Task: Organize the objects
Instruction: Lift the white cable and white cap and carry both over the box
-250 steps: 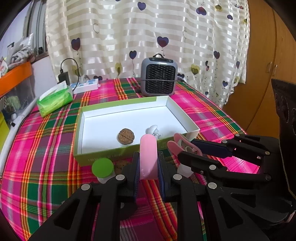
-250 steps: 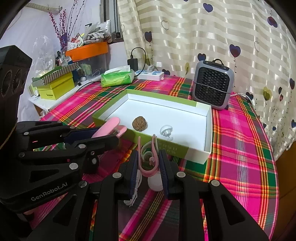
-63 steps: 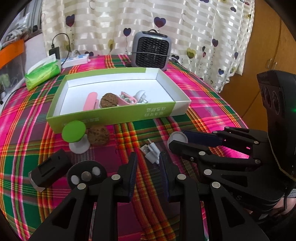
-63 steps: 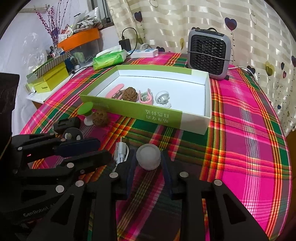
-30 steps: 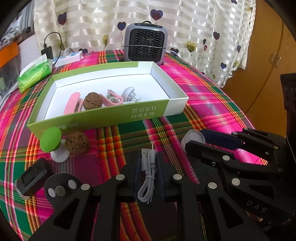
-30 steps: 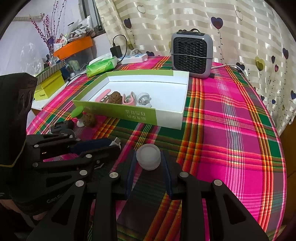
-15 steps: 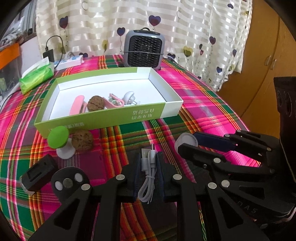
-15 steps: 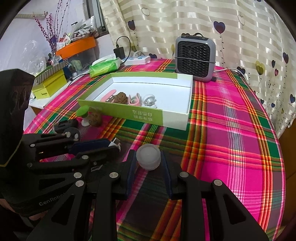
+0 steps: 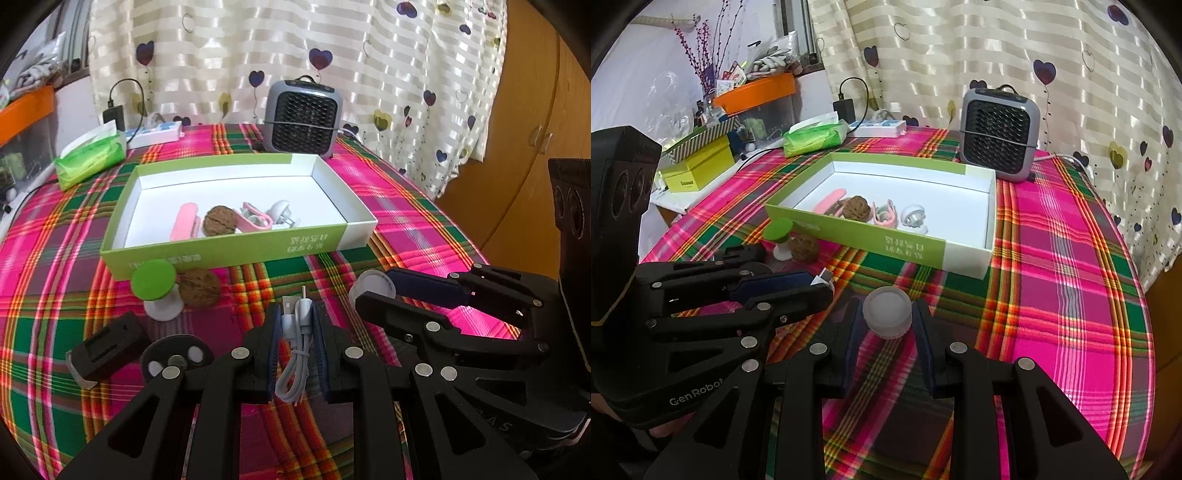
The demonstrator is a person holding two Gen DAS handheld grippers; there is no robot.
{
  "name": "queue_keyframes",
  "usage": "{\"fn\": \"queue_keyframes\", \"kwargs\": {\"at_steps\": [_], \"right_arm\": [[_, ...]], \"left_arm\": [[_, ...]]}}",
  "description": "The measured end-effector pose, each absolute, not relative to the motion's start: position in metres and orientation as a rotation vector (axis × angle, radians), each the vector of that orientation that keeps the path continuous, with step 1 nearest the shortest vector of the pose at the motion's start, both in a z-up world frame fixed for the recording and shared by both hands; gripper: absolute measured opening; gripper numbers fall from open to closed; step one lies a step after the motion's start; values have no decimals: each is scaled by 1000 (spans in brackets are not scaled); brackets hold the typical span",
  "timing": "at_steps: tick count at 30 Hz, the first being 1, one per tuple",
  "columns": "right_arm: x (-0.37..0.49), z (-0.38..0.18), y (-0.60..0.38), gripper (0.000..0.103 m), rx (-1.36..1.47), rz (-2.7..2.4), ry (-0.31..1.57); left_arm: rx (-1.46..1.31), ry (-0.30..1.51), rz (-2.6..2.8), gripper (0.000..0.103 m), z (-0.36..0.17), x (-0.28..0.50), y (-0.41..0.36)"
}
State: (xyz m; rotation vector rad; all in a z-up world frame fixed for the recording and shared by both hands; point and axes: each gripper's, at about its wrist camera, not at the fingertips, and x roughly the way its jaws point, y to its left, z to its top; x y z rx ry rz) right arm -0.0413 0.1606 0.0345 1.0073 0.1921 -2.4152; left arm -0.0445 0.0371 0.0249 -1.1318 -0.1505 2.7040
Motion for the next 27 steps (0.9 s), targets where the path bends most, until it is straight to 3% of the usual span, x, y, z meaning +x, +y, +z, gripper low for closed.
{"fn": "queue_keyframes", "kwargs": {"at_steps": [27], "right_arm": [[-46,49,137,29,947,-2405,251]], "left_arm": [[-1069,-124,2767,15,41,-47,19]]}}
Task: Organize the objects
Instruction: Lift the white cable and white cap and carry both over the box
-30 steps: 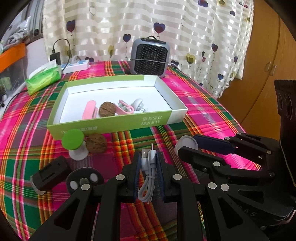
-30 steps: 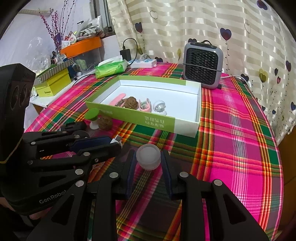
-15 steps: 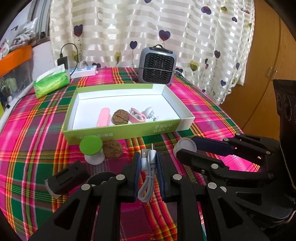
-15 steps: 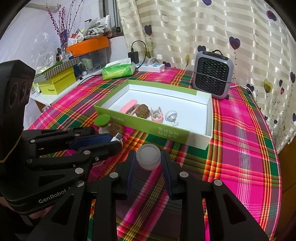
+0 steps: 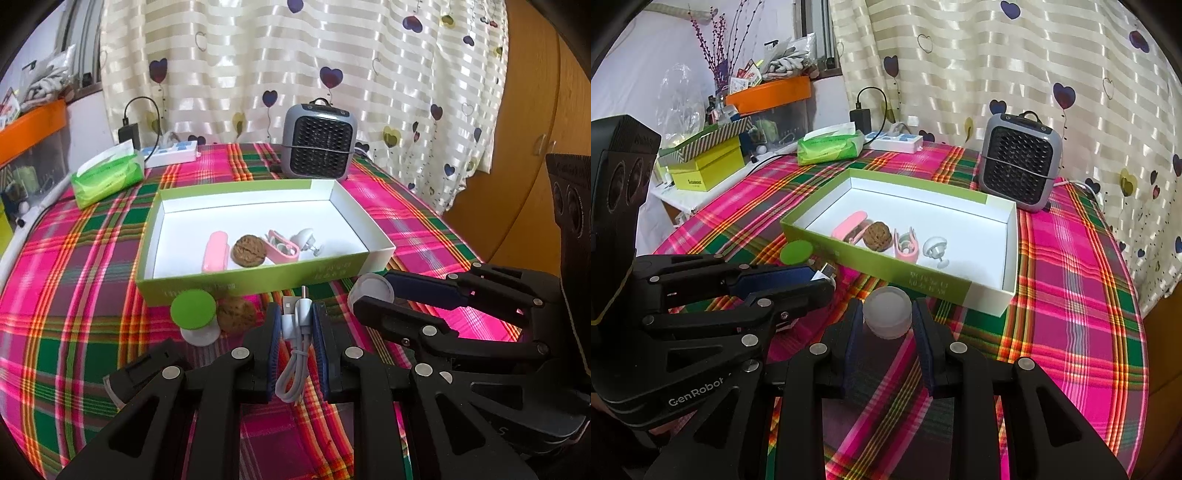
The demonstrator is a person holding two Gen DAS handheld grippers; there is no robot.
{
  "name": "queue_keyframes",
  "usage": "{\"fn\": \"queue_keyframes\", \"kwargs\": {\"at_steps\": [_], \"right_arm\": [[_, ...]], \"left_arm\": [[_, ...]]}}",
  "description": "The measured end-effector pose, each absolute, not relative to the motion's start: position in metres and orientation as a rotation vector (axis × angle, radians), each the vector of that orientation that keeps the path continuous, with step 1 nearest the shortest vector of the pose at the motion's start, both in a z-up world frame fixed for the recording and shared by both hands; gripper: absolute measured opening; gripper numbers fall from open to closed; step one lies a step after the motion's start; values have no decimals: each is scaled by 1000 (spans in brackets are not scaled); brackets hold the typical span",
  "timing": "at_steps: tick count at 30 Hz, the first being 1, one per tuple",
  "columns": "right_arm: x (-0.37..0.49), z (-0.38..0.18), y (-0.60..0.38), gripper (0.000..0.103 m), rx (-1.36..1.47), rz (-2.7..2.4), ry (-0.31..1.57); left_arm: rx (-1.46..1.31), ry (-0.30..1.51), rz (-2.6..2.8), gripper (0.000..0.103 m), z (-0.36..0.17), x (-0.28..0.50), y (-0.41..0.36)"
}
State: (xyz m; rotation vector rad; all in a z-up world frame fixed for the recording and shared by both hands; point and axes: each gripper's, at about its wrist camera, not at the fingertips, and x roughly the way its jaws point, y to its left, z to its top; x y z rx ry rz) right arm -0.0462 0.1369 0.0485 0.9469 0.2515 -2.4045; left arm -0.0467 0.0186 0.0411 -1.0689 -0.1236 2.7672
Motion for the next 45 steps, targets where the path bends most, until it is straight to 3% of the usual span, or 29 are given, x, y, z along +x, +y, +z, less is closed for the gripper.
{"fn": "queue_keyframes", "kwargs": {"at_steps": [45], "right_arm": [[-106,54,138,29,941,-2438,249]], "left_arm": [[-1063,-102,2870,15,54,-104,-17]]}}
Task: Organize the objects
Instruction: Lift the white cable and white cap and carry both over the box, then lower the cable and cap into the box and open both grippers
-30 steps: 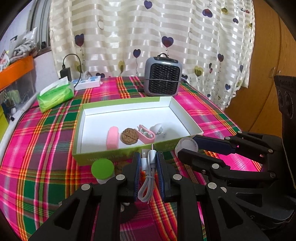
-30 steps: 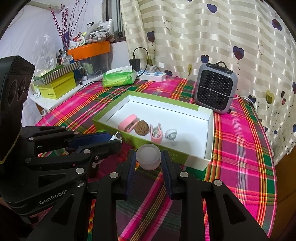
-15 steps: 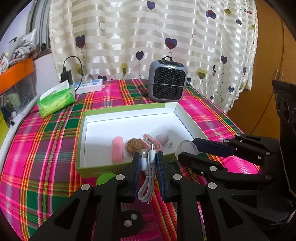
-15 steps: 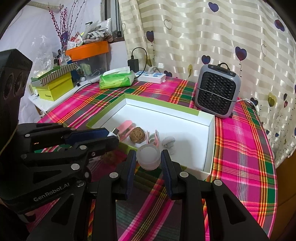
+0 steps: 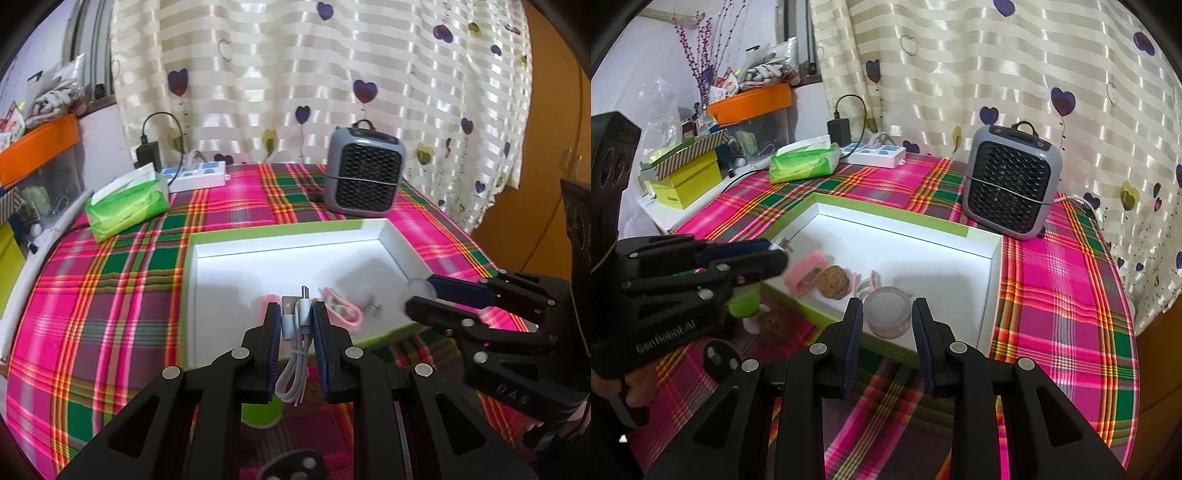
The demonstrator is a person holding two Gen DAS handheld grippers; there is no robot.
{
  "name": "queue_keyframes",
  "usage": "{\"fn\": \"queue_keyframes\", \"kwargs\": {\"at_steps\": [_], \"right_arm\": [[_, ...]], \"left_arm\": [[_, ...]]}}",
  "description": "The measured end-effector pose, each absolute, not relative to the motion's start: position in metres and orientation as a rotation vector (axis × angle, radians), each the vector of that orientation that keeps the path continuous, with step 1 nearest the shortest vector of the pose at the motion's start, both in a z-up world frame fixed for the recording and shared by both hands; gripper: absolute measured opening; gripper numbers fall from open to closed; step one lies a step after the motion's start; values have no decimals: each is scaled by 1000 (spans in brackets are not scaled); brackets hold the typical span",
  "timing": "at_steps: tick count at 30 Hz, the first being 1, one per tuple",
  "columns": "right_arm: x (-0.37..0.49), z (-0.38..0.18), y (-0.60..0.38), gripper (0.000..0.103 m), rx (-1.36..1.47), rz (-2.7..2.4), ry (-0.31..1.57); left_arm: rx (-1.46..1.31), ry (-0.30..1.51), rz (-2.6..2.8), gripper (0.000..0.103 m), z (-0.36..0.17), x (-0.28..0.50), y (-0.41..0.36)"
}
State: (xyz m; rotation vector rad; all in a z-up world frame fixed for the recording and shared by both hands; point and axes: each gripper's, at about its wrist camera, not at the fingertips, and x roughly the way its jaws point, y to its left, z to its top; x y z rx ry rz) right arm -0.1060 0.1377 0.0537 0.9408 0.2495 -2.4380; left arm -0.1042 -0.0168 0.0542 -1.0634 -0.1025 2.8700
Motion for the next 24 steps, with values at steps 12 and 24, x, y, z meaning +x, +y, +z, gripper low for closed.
{"fn": "queue_keyframes", "kwargs": {"at_steps": [12,24], "right_arm": [[-140,34,148,29,1039,-2437,198],[-151,24,146,29,1090,-2418,205]], "left_arm": [[-1131,-137,2911,15,38,-126,-40],[-1192,-115,2908,15,25,-139,-43]]}}
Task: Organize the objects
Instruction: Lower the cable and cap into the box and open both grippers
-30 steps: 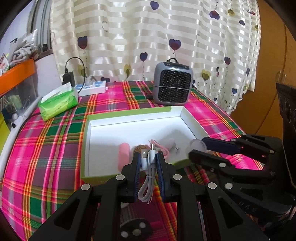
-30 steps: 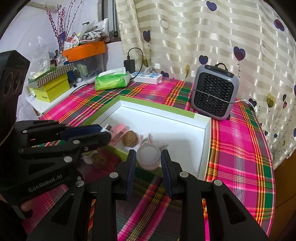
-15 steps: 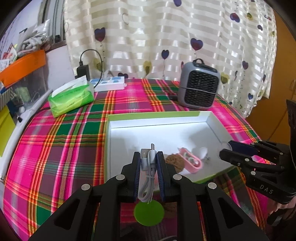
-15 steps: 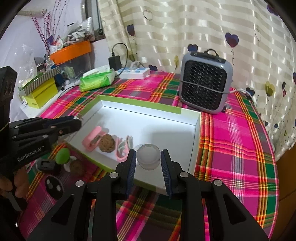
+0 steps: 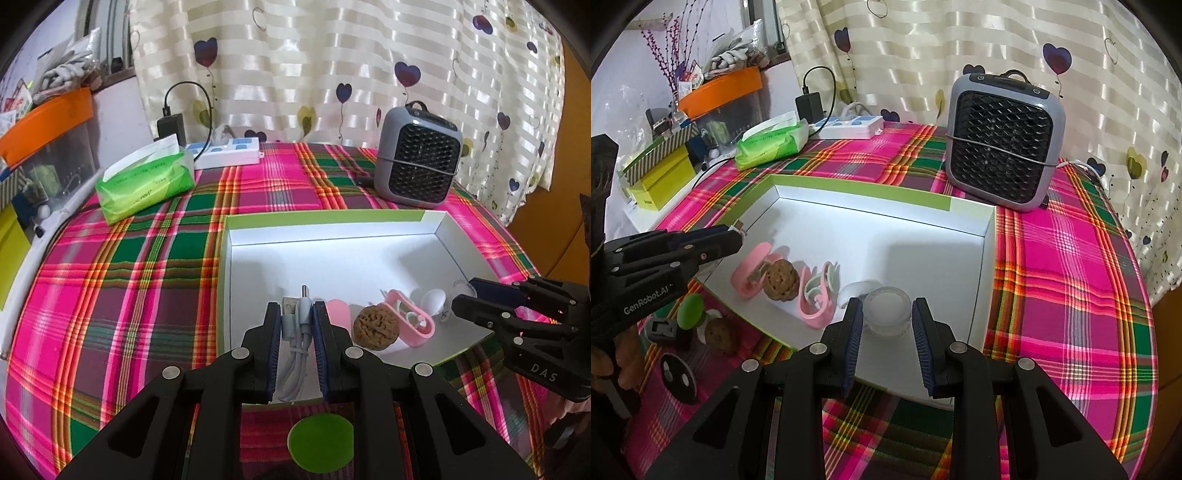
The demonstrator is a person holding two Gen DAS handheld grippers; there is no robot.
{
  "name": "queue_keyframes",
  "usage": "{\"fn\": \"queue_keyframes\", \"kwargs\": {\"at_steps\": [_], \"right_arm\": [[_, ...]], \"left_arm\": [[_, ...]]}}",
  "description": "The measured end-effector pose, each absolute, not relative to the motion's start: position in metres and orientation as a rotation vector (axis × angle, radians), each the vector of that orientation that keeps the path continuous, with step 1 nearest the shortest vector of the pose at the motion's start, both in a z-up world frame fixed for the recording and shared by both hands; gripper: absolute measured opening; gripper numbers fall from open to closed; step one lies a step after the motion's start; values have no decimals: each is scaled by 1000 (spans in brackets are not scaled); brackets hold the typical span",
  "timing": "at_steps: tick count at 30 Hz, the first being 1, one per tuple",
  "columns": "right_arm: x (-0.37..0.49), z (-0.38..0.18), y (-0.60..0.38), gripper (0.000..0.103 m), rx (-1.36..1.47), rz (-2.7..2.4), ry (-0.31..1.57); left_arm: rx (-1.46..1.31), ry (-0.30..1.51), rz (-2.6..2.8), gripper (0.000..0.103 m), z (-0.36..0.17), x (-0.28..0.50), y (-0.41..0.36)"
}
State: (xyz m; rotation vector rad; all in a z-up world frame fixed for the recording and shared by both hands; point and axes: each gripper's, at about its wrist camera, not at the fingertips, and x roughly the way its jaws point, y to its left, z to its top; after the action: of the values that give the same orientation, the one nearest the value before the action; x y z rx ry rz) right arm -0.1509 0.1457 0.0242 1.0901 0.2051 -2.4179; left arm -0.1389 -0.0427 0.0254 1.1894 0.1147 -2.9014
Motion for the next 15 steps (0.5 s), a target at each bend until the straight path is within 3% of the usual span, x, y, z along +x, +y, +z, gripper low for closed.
{"fn": "queue_keyframes", "kwargs": {"at_steps": [15], "right_arm": [[-158,18,146,29,1125,-2402,188]], "left_arm": [[1288,117,-2888,16,11,-147,-40]]}}
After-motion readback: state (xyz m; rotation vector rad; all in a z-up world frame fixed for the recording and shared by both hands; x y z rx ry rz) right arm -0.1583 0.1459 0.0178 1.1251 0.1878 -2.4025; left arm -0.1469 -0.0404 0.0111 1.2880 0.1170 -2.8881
